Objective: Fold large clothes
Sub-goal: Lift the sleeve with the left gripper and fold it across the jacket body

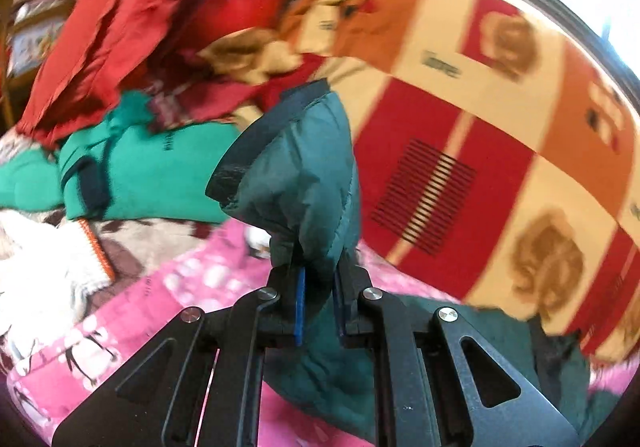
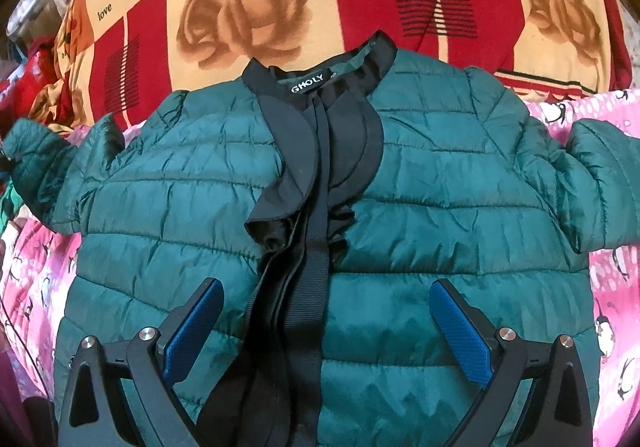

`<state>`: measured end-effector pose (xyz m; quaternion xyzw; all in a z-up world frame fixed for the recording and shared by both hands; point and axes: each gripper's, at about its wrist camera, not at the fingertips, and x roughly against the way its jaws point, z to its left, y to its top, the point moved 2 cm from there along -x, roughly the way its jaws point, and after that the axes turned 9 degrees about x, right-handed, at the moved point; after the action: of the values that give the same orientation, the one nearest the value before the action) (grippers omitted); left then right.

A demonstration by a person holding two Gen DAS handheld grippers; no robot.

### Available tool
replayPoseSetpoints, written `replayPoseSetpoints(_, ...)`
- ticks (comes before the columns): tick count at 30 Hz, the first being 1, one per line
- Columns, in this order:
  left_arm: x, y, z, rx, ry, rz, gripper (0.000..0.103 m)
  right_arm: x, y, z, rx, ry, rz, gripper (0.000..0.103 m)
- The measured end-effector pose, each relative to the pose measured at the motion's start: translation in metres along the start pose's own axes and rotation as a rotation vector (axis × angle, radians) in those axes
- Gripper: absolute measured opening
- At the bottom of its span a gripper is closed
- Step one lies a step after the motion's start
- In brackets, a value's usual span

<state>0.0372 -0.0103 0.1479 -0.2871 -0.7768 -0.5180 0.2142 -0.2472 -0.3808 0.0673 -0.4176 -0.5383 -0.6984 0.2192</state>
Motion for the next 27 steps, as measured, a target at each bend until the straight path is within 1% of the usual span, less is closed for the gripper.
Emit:
replayPoseSetpoints(7, 0.028, -0.041, -0.06, -0.127, -0.085, 0.062, 0.01, 0.01, 0.0, -0.005, -0.012, -0.011, -0.021, 0.102)
replayPoseSetpoints(11, 0.048, -0.074, -0.094, -0.21, -0.141, 0.094, 0.01, 0.017, -0.001, -0.012, -0.032, -0.01, -0.033, 0.102)
replayPoseSetpoints(16, 0.065, -0.115, -0.124, -0.276, -0.191, 0.144, 0.01, 0.028, -0.004, -0.019, -0.044, -0.011, -0.053, 0.102)
replayPoseSetpoints(20, 0.07, -0.145, -0.142, -0.331, -0.205, 0.174, 0.01, 0.032, -0.004, -0.024, -0.062, -0.006, -0.064, 0.102)
replayPoseSetpoints(27, 0.063, -0.18, -0.164, -0.4, -0.216, 0.225, 0.01, 0.032, -0.011, -0.028, -0.07, -0.011, -0.061, 0.102)
